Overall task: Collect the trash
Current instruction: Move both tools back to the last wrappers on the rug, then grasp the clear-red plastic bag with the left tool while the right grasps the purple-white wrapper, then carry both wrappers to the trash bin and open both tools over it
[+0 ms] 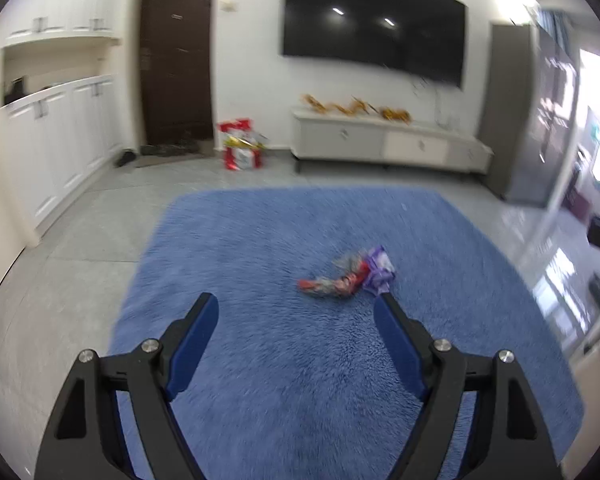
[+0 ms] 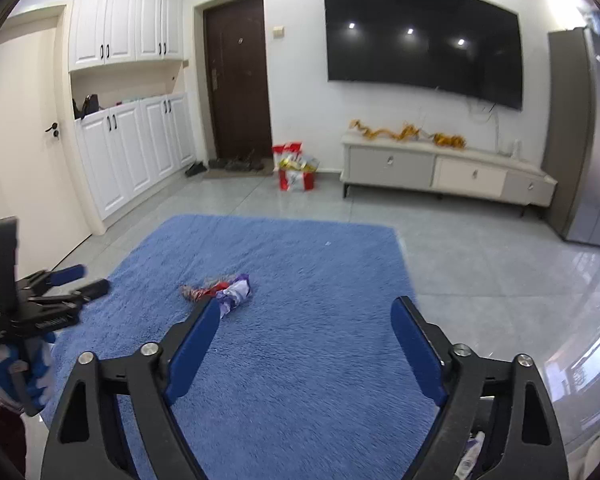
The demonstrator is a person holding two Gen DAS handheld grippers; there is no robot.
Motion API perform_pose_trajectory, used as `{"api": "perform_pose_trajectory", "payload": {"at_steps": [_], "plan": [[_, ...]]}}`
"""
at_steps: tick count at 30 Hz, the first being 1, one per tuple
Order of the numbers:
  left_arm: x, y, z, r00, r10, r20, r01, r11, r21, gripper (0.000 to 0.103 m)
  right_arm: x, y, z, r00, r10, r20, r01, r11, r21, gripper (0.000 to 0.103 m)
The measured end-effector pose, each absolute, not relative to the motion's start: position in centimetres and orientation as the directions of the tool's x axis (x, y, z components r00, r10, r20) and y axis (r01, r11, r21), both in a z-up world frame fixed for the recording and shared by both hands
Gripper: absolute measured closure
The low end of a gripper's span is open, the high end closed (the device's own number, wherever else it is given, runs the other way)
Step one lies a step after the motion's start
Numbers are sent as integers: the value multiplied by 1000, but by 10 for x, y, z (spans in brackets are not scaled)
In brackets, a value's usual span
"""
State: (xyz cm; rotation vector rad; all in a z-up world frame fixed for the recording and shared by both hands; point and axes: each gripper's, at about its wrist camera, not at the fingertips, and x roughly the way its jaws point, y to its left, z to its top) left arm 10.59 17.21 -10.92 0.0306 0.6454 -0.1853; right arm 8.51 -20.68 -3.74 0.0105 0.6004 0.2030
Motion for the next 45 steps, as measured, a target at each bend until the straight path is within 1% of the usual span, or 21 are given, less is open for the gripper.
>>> {"api": "perform_pose_trajectory", "payload": {"at_steps": [3, 7, 9, 12, 16, 17, 18, 23, 25, 28, 31, 38, 39, 42, 45], "plan": [[134, 156, -124, 740, -231, -631, 286, 958, -15, 25, 110, -201, -53, 767, 233, -598, -210, 972, 109, 26], [174, 131, -143, 683, -280, -675, 386, 923, 7, 34, 143, -193, -73, 716, 292, -634, -235, 956, 174, 34], [191, 126, -155, 653, -295, -697, 414, 910, 3, 35, 160, -184, -83, 694, 308, -651, -247, 951, 187, 36], [216, 122, -173, 613, -296, -733, 435, 900, 1, 41, 179, -173, -97, 660, 339, -671, -266, 940, 213, 37], [231, 121, -188, 580, -303, -756, 453, 892, -10, 43, 203, -159, -113, 621, 366, -692, -287, 929, 234, 37], [233, 121, -191, 576, -303, -760, 454, 891, -10, 45, 209, -155, -118, 609, 377, -698, -292, 925, 244, 37], [235, 121, -193, 573, -306, -761, 456, 890, -15, 50, 212, -152, -122, 600, 383, -702, -295, 922, 252, 37], [237, 124, -196, 569, -320, -757, 453, 891, -37, 60, 237, -134, -142, 546, 432, -718, -308, 900, 308, 38], [235, 124, -196, 575, -310, -757, 449, 893, -25, 66, 247, -127, -151, 522, 453, -722, -304, 890, 339, 40], [229, 124, -195, 591, -284, -755, 434, 901, 1, 71, 259, -118, -162, 490, 485, -724, -296, 874, 385, 43], [220, 133, -193, 609, -252, -752, 389, 921, 7, 73, 266, -110, -169, 470, 502, -726, -295, 864, 407, 45], [196, 170, -181, 648, -220, -730, 274, 961, -46, 74, 271, -93, -181, 450, 504, -737, -293, 863, 412, 50], [191, 177, -178, 655, -213, -725, 255, 966, -53, 74, 270, -91, -182, 453, 502, -737, -292, 864, 409, 55], [176, 191, -172, 671, -189, -717, 212, 975, -58, 74, 268, -88, -182, 457, 500, -736, -291, 866, 407, 60], [163, 198, -166, 678, -174, -714, 190, 980, -58, 74, 258, -87, -180, 455, 504, -734, -303, 863, 404, 61]]}}
